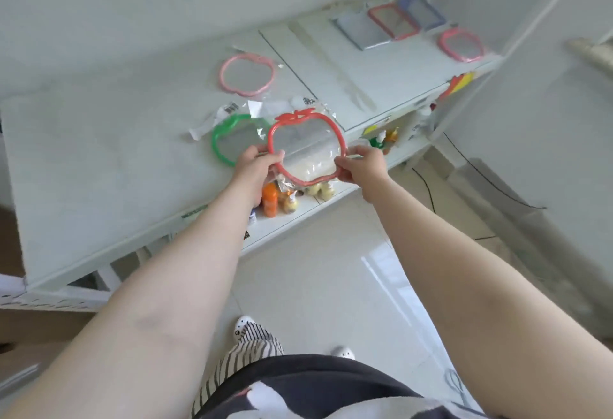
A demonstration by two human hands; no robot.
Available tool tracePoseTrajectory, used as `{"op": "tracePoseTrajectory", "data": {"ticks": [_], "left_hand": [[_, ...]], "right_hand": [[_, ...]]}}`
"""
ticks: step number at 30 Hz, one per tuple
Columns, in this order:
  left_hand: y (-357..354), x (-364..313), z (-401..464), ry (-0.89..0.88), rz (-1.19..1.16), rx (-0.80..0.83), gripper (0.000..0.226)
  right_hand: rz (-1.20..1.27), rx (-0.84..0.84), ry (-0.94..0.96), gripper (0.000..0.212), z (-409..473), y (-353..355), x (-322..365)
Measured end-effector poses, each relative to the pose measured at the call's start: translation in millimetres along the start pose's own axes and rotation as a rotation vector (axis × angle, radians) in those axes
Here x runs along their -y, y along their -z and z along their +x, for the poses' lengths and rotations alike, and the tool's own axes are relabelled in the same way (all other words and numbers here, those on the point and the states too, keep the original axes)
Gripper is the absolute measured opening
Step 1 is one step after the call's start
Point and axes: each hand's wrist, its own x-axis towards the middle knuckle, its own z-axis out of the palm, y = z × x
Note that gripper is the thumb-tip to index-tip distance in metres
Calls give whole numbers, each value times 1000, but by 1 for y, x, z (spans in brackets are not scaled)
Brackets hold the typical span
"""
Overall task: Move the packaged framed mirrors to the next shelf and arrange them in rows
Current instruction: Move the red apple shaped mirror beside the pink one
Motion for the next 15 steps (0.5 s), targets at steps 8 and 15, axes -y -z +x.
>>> {"op": "tracePoseTrajectory", "data": {"ticks": [8,15], "left_hand": [[-124,59,-29,114,189,17,26],[-204,78,-41,142,189,32,26]], "right_hand": [[97,-119,-45,20,-32,137,-70],[147,-231,-64,18,-33,211,-92]]}}
